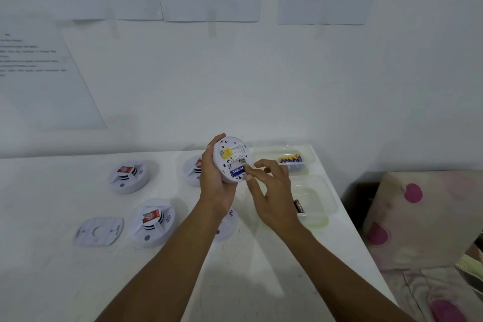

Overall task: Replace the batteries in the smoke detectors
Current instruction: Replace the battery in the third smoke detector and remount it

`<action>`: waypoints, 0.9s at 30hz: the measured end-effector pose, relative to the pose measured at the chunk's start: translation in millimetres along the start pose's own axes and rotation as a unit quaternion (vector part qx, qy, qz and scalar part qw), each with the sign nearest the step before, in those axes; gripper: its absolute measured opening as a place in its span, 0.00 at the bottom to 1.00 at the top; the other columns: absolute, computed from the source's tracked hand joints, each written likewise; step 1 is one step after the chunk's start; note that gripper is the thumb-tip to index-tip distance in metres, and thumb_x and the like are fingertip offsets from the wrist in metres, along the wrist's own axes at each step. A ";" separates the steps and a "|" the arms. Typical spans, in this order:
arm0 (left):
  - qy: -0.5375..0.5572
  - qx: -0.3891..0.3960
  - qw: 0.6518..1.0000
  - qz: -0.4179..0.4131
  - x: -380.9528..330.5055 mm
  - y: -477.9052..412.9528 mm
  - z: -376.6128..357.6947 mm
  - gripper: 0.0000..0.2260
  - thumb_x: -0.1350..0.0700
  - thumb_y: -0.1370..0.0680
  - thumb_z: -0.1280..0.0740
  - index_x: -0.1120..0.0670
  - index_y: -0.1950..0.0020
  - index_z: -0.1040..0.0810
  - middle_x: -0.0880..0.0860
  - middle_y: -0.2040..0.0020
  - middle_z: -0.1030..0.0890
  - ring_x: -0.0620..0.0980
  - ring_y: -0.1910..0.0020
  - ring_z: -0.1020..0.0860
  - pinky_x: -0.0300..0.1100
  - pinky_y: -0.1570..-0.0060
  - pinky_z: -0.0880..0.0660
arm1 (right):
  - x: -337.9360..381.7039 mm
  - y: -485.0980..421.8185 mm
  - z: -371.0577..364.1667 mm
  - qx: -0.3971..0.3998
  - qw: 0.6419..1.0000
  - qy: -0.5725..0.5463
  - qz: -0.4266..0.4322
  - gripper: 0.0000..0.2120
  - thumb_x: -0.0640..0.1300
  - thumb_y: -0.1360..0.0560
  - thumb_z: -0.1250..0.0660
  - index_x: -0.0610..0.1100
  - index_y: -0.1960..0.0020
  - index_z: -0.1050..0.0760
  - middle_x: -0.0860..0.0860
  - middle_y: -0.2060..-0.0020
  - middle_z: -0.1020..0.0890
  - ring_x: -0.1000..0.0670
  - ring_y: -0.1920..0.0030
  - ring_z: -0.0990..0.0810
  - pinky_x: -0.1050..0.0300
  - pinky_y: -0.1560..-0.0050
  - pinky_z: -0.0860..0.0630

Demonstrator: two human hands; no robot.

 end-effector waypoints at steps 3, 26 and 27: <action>-0.020 0.011 1.000 0.006 -1.9 -4.8 3.9 0.14 0.50 0.17 0.45 0.51 0.38 0.24 0.53 0.45 0.18 0.56 0.44 0.22 0.52 0.46 0.24 | -12.8 -27.8 17.2 0.055 0.998 -0.040 -0.002 0.13 0.55 0.22 0.38 0.54 0.46 0.17 0.57 0.50 0.22 0.52 0.47 0.26 0.58 0.45 0.32; -0.016 0.008 0.999 0.030 11.6 -35.8 8.1 0.14 0.52 0.17 0.44 0.53 0.37 0.23 0.56 0.40 0.20 0.57 0.39 0.23 0.52 0.40 0.25 | -95.6 -151.0 22.3 0.238 0.937 0.139 -0.216 0.10 0.41 0.32 0.24 0.47 0.51 0.17 0.48 0.50 0.17 0.49 0.56 0.18 0.59 0.56 0.23; -0.015 0.008 0.999 0.030 11.3 -36.0 8.0 0.14 0.52 0.18 0.43 0.53 0.38 0.23 0.56 0.40 0.20 0.57 0.39 0.24 0.53 0.40 0.25 | -91.2 -151.1 26.9 0.229 0.943 0.111 -0.216 0.10 0.41 0.31 0.25 0.46 0.50 0.16 0.48 0.51 0.16 0.49 0.55 0.18 0.58 0.54 0.23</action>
Point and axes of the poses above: each hand's wrist, its own y-axis away from the middle knuckle, its own z-axis out of the back of the hand, x = y × z, the point moved 1 cm from there along -y, towards the middle knuckle
